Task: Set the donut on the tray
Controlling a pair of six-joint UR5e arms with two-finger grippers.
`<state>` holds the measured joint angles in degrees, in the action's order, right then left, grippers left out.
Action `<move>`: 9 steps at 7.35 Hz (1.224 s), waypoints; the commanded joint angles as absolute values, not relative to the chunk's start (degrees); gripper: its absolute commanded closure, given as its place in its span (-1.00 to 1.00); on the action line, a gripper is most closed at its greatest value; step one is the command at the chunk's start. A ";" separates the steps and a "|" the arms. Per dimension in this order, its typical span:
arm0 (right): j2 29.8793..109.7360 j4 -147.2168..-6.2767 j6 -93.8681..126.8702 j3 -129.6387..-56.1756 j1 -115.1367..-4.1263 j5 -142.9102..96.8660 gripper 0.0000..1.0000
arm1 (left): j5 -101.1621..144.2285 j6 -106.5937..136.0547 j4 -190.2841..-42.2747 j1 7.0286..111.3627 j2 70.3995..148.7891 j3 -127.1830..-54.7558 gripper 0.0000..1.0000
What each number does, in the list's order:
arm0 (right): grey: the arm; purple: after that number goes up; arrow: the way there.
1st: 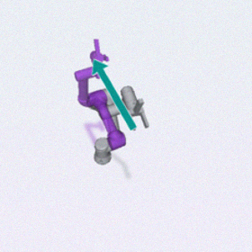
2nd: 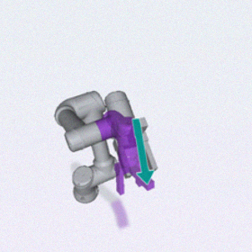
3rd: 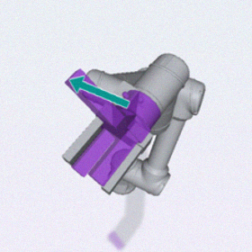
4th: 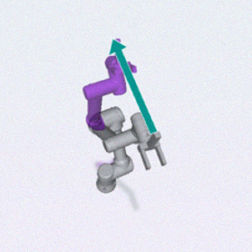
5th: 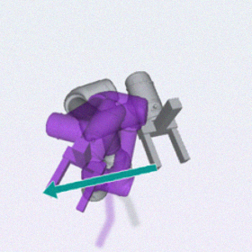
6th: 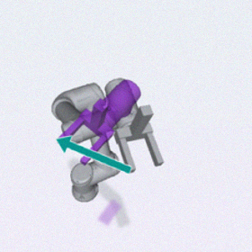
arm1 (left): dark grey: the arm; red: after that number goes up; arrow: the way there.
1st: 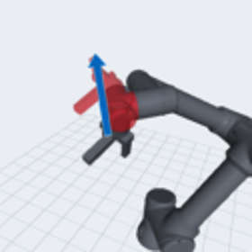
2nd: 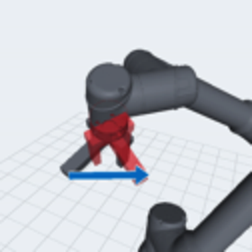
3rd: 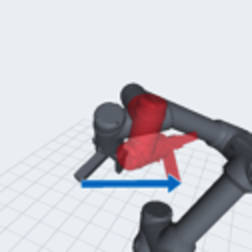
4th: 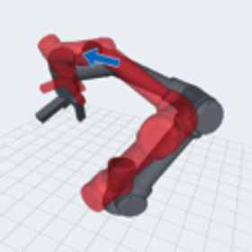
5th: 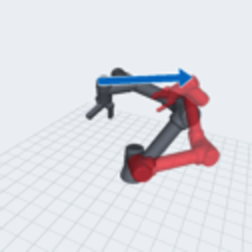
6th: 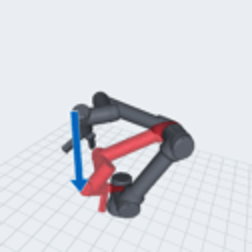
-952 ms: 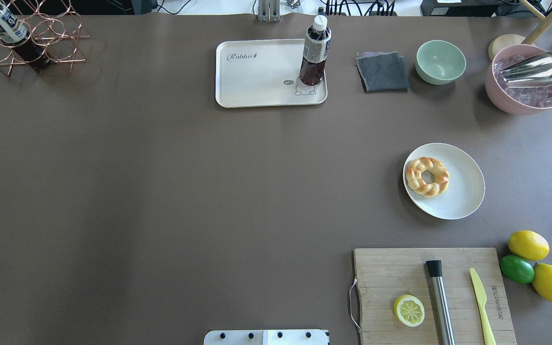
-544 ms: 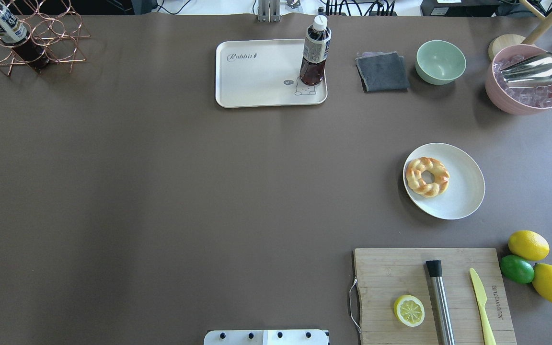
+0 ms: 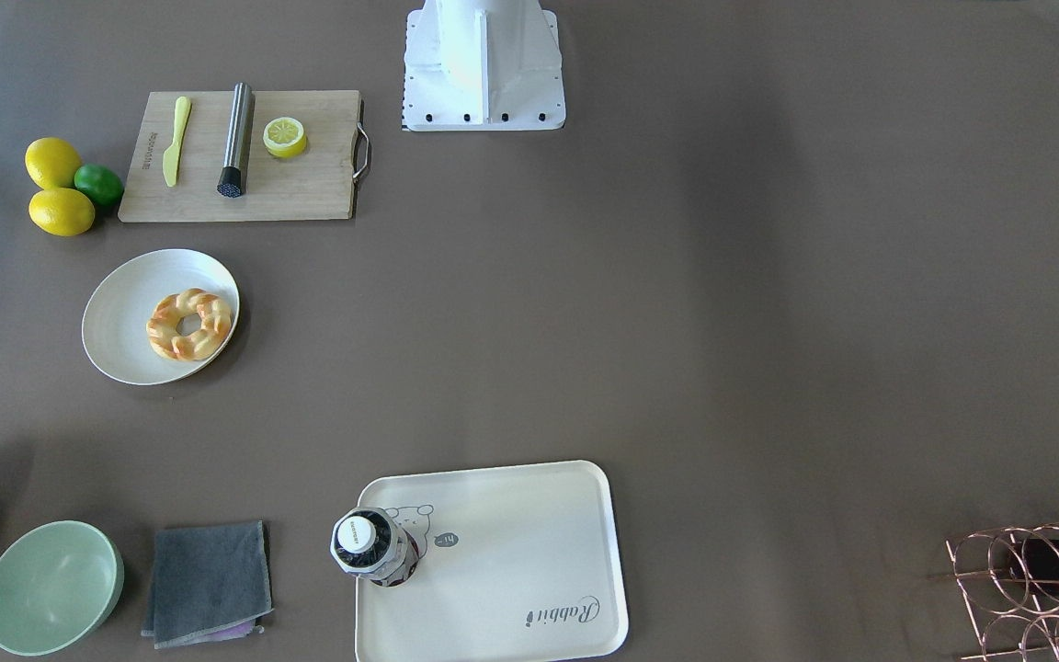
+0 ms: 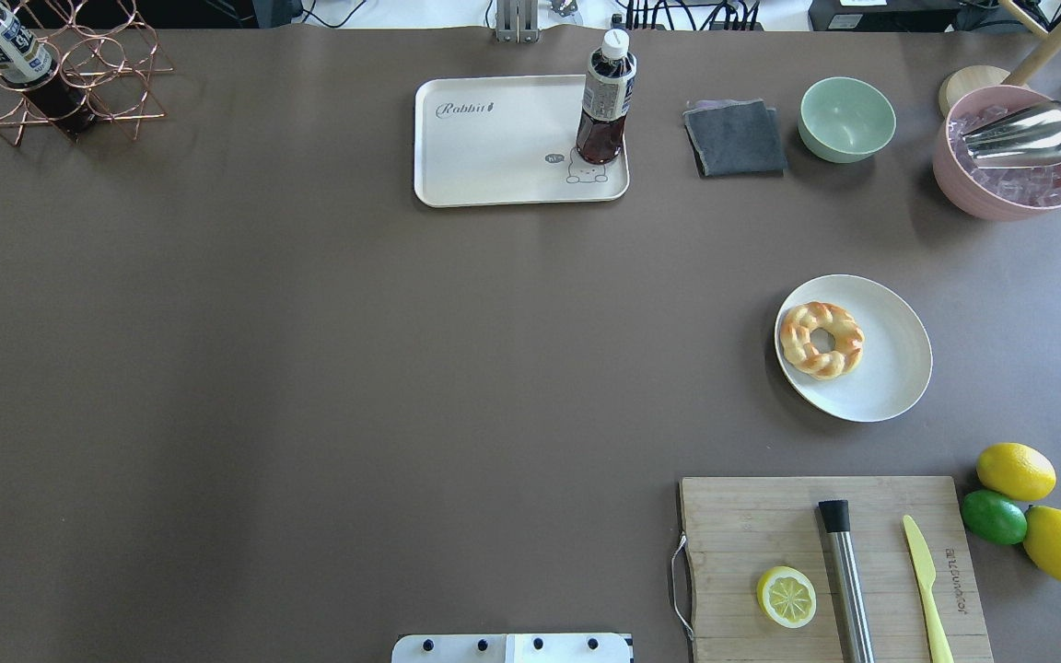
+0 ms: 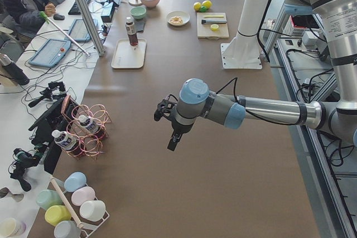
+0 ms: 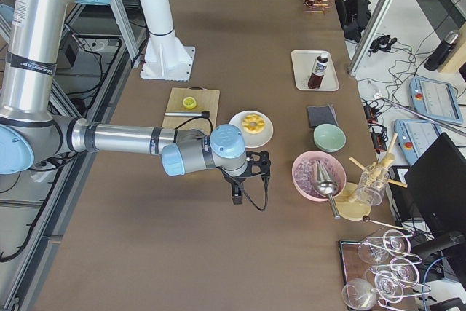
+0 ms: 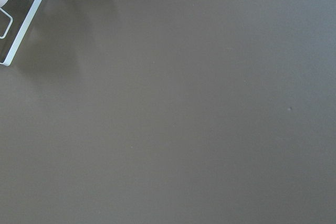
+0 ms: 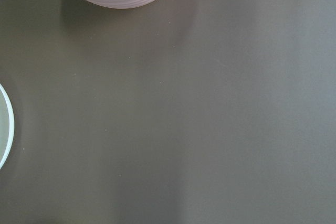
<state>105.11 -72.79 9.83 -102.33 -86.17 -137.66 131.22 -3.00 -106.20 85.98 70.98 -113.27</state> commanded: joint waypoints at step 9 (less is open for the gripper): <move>92.90 -38.88 56.93 -86.22 -59.35 -132.22 -0.80 | 131.05 -2.64 -105.91 85.96 72.16 -112.85 -0.94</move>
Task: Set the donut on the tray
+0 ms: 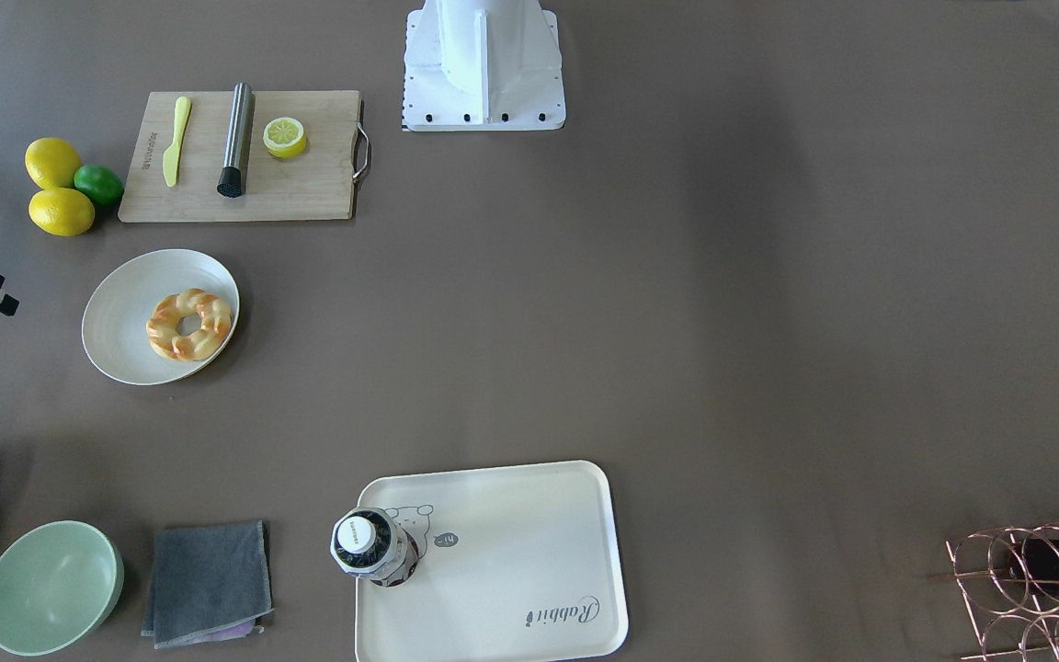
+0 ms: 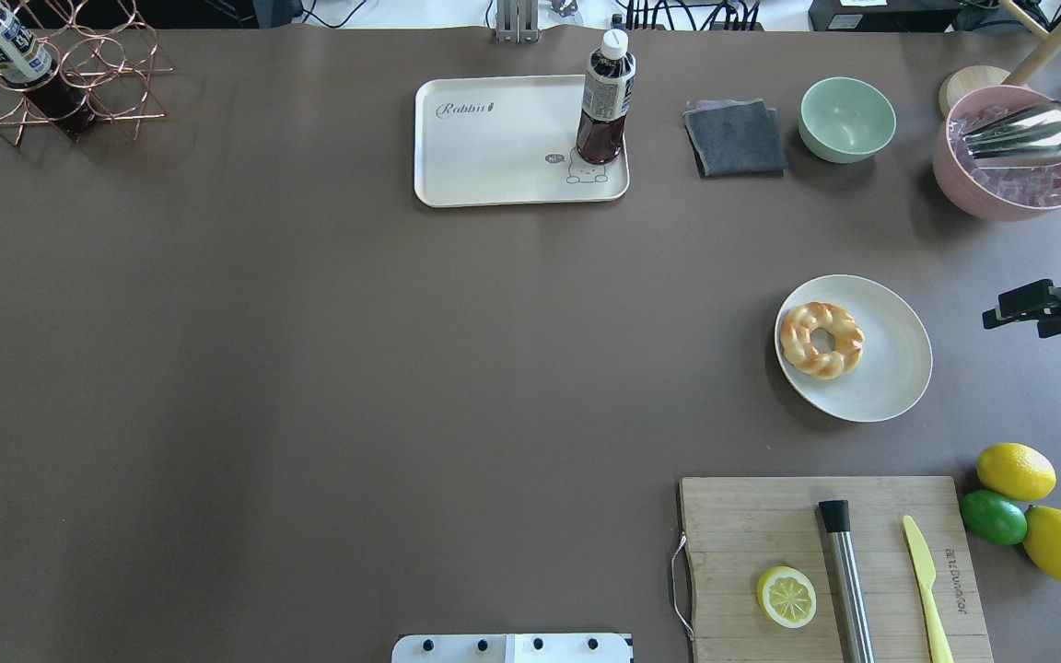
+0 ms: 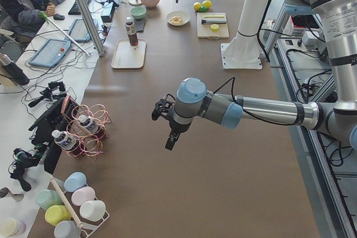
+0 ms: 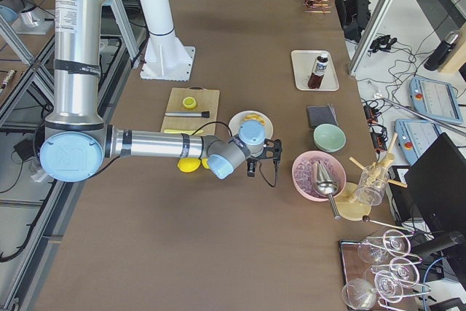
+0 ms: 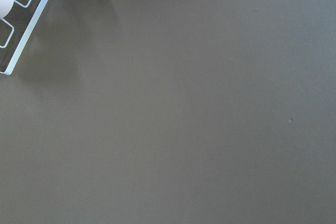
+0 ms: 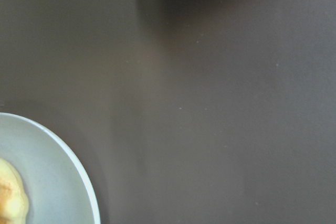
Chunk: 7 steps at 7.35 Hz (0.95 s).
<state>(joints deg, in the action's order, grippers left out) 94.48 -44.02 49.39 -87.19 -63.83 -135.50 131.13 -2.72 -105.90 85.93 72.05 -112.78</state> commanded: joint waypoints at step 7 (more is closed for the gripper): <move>91.84 -36.13 64.85 -87.71 -52.21 -126.21 0.99 | 129.81 -2.64 -105.82 85.96 72.60 -112.32 -0.94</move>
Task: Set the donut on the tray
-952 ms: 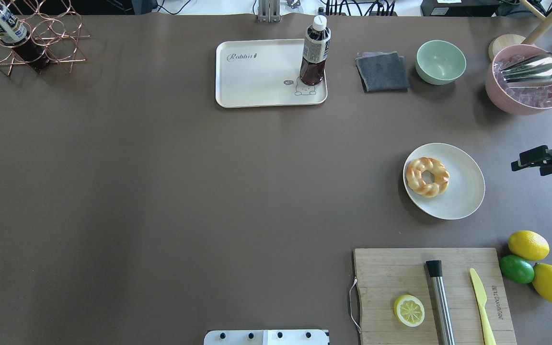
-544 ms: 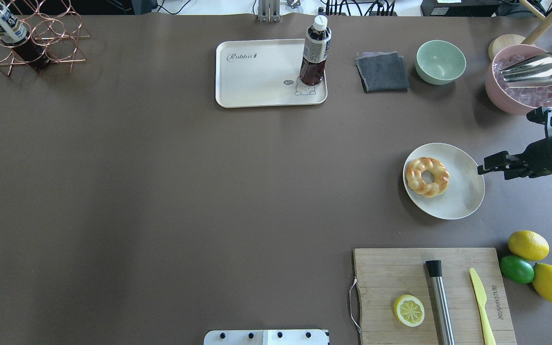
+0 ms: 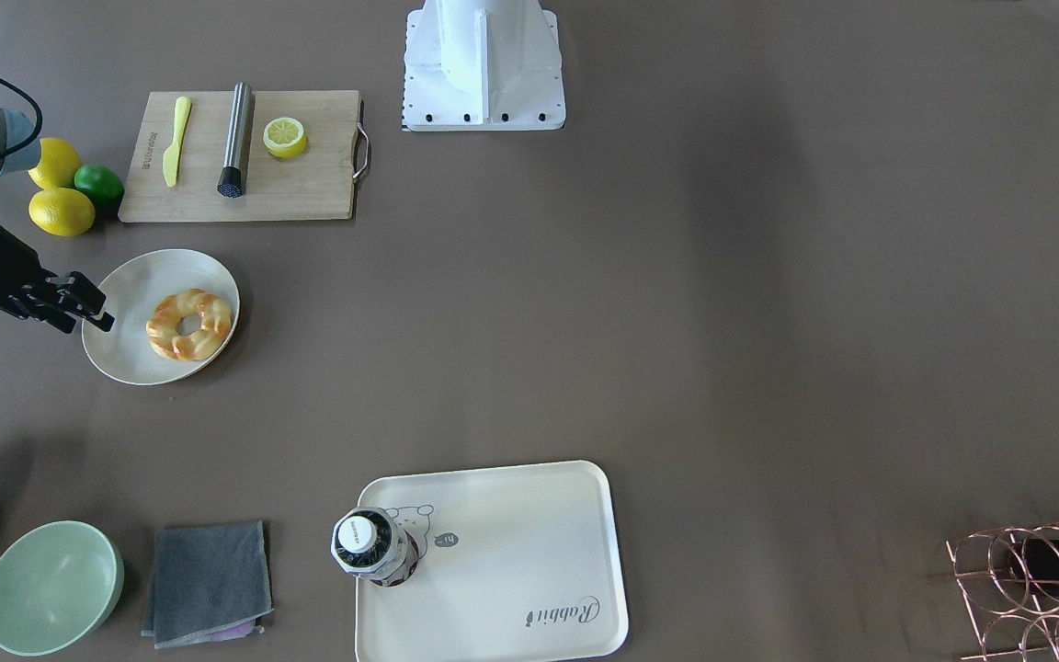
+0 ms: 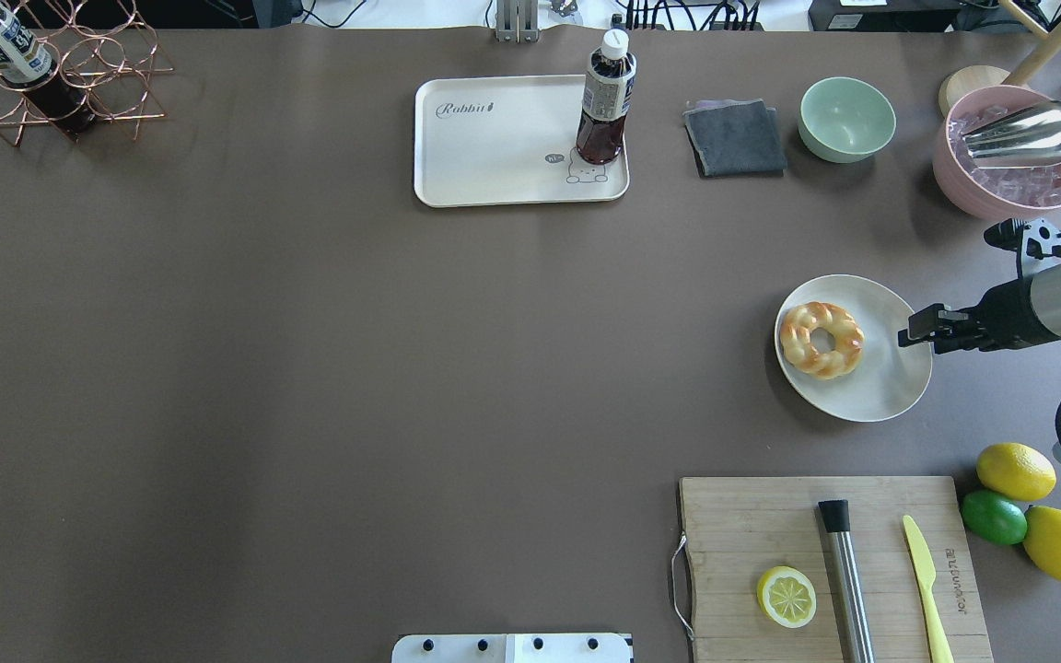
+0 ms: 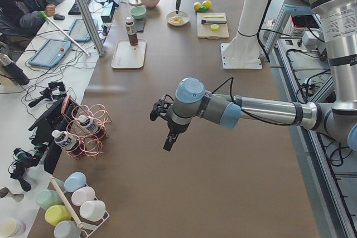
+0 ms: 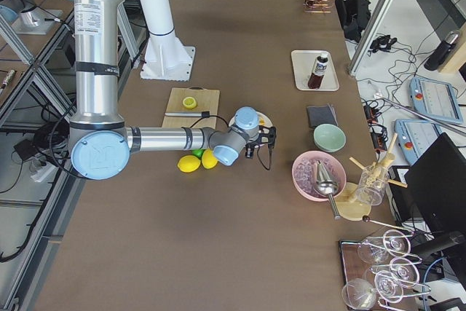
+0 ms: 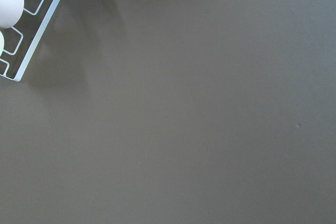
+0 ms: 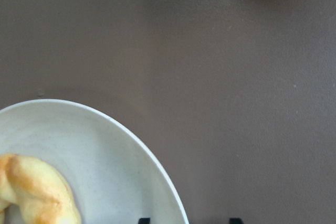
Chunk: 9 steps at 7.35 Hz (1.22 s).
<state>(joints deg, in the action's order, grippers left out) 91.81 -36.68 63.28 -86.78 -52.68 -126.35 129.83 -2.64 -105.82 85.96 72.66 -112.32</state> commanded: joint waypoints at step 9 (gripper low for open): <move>82.38 -37.17 80.83 -95.54 -48.09 -124.99 1.00 | 135.33 32.05 -105.82 70.80 88.01 -112.94 -0.94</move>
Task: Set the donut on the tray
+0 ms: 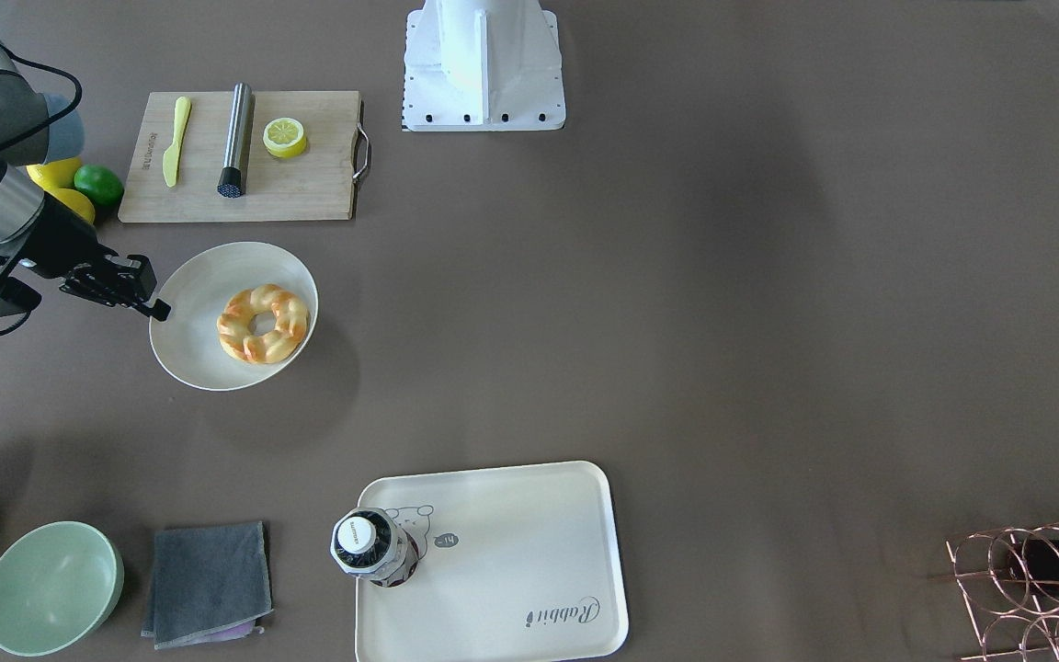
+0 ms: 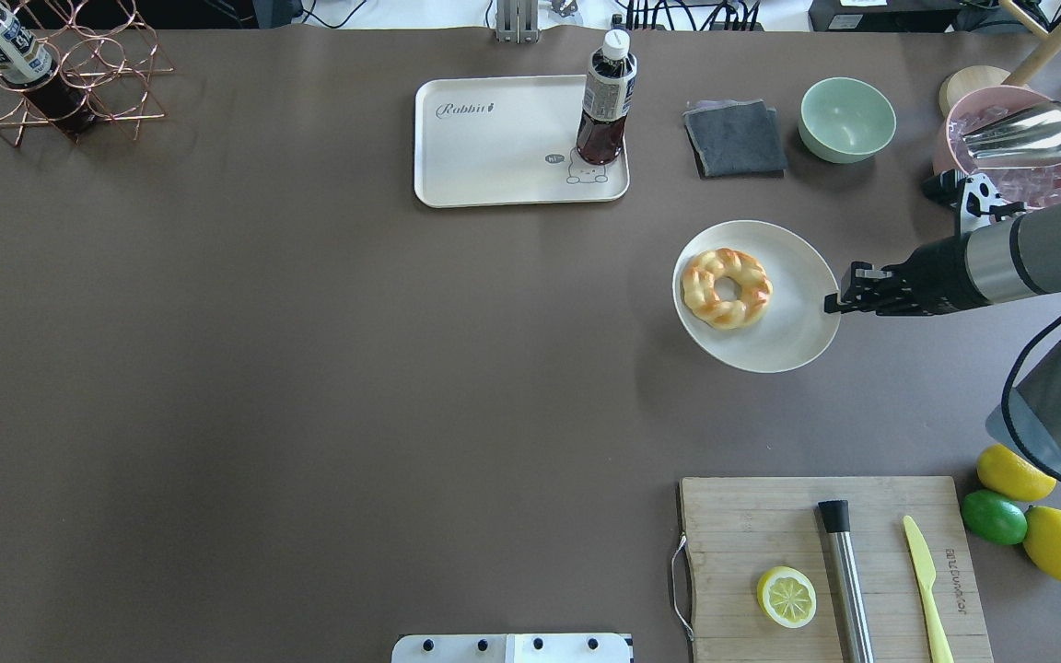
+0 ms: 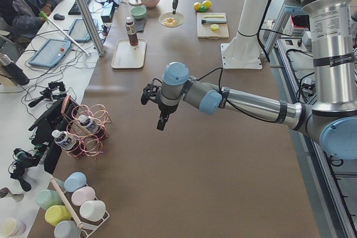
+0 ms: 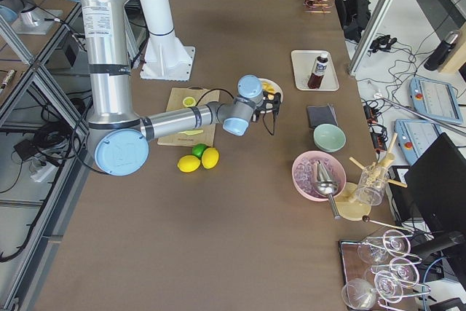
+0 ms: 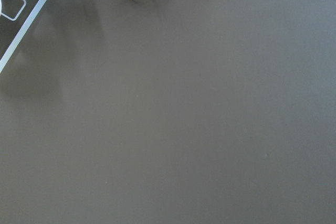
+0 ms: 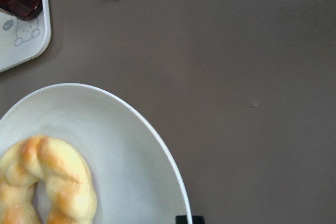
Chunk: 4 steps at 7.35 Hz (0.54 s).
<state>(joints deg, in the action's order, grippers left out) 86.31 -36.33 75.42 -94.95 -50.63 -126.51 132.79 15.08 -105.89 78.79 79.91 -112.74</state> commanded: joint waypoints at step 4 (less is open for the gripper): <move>66.57 -65.25 88.58 -104.40 -38.25 -114.37 1.00 | 132.04 80.54 -105.64 49.28 111.48 -110.93 -0.94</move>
